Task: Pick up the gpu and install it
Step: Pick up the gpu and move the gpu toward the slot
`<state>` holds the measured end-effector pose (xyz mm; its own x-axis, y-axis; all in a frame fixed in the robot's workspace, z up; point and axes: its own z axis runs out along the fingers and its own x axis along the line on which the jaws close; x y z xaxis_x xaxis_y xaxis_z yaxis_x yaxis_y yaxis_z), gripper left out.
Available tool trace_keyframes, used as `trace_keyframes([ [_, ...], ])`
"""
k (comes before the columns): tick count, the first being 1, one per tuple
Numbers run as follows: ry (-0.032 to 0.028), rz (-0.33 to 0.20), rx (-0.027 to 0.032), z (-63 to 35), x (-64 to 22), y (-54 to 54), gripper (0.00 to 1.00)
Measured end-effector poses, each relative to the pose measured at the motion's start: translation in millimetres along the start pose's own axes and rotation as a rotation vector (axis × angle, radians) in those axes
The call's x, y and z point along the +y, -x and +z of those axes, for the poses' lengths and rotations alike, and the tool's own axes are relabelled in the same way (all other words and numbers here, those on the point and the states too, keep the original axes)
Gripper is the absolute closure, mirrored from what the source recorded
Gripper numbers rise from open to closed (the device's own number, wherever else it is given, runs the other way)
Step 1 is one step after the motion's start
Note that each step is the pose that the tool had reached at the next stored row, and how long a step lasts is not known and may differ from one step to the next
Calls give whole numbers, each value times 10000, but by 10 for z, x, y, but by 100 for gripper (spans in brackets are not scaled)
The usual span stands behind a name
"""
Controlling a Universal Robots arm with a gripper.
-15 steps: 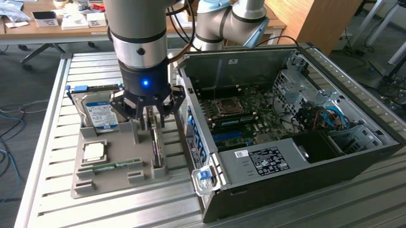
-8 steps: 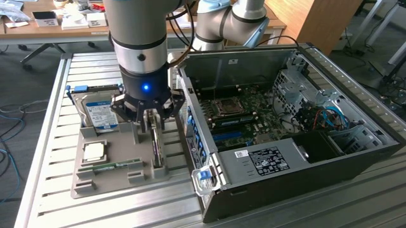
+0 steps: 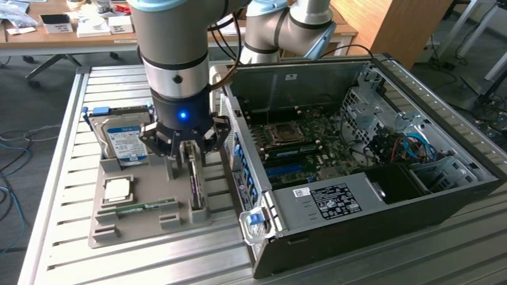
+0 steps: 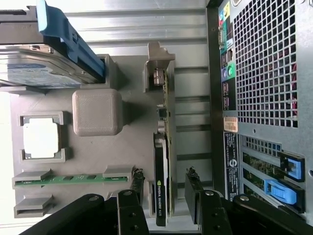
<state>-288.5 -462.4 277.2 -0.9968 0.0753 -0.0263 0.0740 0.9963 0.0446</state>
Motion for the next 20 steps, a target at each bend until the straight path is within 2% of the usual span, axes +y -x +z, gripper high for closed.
trace_keyframes([
  [7,1,0,-1,27,-1,2,53],
  [20,0,0,1,166,-7,-2,53],
])
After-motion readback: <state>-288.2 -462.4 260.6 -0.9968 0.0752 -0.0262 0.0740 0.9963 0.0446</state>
